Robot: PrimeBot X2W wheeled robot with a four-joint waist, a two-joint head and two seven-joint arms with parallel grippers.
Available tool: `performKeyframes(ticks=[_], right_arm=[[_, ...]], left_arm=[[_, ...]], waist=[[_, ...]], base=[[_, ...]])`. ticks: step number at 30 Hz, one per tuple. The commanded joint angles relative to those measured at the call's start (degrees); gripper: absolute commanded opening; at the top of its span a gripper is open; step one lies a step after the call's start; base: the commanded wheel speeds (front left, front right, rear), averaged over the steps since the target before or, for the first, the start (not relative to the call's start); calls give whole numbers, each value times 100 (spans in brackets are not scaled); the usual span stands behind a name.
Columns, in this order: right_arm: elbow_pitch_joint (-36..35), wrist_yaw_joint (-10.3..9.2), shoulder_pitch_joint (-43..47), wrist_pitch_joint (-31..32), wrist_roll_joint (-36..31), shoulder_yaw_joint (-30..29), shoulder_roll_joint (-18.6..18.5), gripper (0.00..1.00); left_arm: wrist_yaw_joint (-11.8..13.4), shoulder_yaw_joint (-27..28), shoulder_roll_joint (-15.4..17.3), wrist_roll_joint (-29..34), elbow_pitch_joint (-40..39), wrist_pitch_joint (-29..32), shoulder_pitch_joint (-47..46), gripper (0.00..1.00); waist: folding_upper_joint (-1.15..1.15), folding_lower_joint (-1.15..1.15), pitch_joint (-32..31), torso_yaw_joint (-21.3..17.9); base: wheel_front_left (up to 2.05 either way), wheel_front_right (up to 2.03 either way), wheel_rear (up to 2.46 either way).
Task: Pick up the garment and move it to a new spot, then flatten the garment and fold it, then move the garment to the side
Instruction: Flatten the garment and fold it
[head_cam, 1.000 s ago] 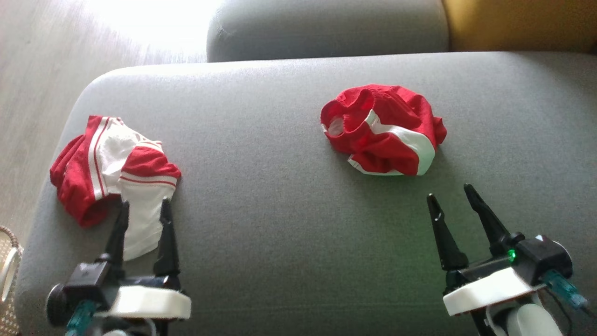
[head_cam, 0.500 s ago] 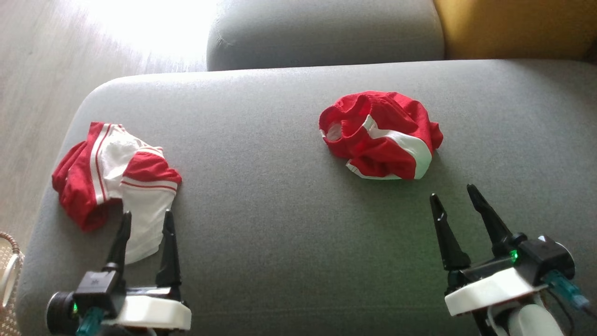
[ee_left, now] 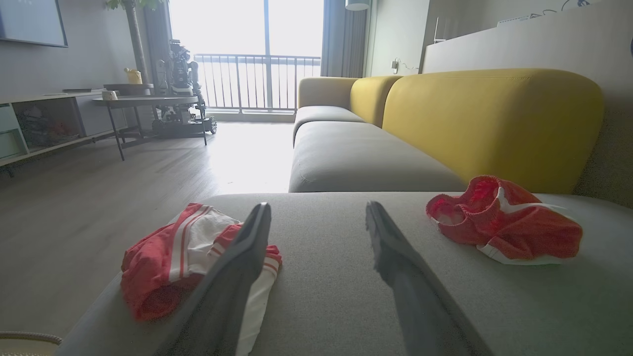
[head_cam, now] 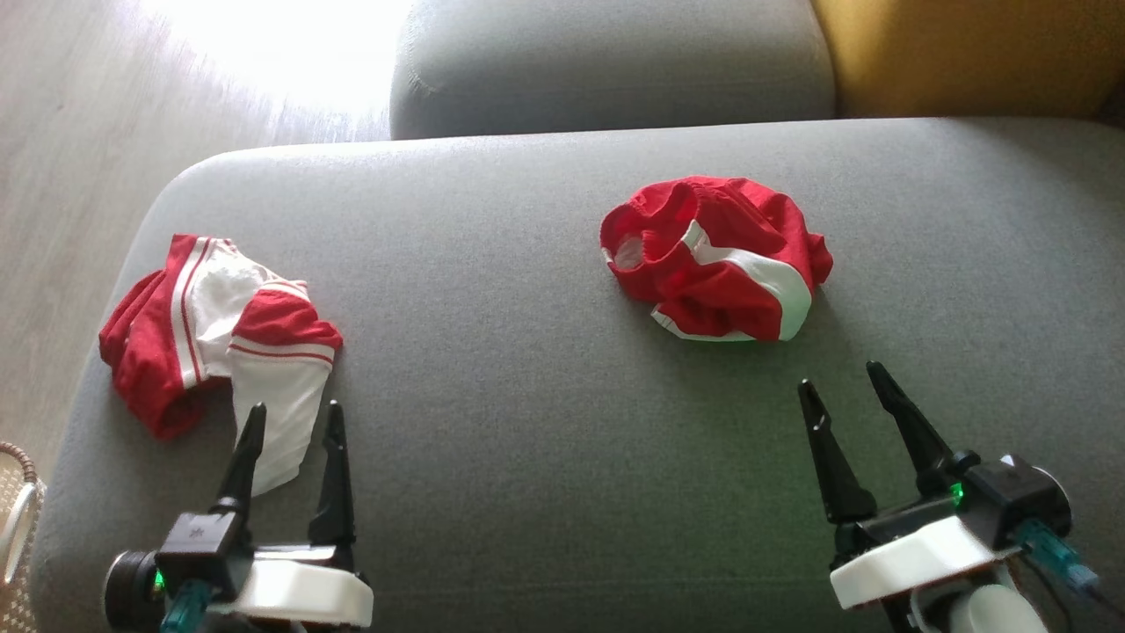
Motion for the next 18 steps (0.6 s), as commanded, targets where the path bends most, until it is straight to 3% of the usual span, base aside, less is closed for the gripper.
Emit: performKeyframes(ticks=[1,13,18], right_arm=[[-187,-1,-131,-55,4,153,-44,100],[-188,-1,-132,-55,3,223,-44,100],[-201,-1,-196,-55,-24,254,-44,100]], left_arm=[[44,173,-22,3,-187,-69,-146,100],[106,40,-22,-44,-206,-69,-207,100],[-118,-141,-22,-17,34,-69,-471,100]], waist=[[0,0,3,-5],[0,0,40,-58],[0,0,174,-185]], base=[[0,0,0],[0,0,0],[0,0,0]])
